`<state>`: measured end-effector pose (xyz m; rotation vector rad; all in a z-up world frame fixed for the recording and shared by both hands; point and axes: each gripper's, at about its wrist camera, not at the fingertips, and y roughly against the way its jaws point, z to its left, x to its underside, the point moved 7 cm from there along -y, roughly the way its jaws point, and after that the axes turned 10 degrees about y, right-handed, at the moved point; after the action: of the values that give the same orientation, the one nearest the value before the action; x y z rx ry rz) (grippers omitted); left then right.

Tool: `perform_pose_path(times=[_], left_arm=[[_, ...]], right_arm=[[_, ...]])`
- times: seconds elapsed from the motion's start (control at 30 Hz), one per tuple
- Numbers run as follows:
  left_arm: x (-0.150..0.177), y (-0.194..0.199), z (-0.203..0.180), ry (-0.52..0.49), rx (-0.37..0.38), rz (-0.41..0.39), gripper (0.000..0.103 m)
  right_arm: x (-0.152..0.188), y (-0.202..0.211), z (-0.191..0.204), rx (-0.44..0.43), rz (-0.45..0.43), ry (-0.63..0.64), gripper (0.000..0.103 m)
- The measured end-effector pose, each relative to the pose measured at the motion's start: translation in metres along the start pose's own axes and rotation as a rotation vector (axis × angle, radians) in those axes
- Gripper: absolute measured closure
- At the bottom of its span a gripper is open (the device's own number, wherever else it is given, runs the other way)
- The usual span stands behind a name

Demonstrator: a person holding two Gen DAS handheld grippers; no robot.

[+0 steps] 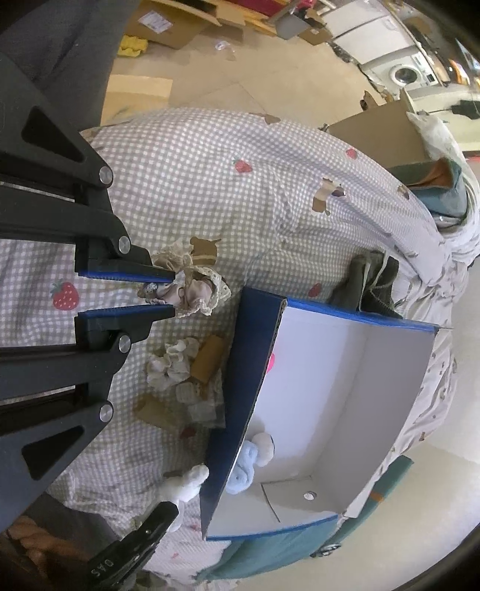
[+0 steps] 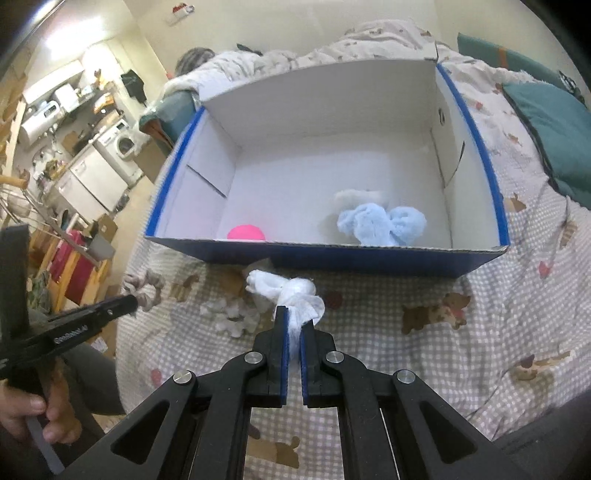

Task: Organize soft objects
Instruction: 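Carry the doll and white plush into the box and open both grippers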

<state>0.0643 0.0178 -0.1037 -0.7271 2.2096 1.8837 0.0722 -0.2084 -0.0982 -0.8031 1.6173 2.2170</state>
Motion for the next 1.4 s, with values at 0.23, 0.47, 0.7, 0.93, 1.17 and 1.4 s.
perform_pose_path(times=[0.23,0.47,0.7,0.93,1.17,1.4], left_arm=[[-0.013,0.034,-0.002,0.039,0.02,-0.158,0.092],[-0.036,0.058,-0.02,0.024,0.086,-0.209,0.092],[-0.075,0.074,-0.054,-0.034,0.186,-0.246,0.092],[-0.105,0.051,-0.094,-0.118,0.198,-0.203,0.092],[-0.106,0.008,-0.129,-0.211,0.169,-0.159,0.092],[-0.086,-0.039,-0.142,-0.277,0.098,-0.109,0.092]], right_arm=[[-0.006,0.031,0.005,-0.045,-0.112,0.003,0.097],[-0.024,0.049,0.005,-0.025,-0.211,0.017,0.097],[-0.052,0.051,-0.017,-0.008,-0.242,-0.009,0.097],[-0.086,0.032,-0.042,0.035,-0.239,-0.014,0.097],[-0.103,-0.001,-0.05,0.038,-0.209,-0.014,0.096],[-0.085,-0.042,-0.055,0.03,-0.091,-0.032,0.096]])
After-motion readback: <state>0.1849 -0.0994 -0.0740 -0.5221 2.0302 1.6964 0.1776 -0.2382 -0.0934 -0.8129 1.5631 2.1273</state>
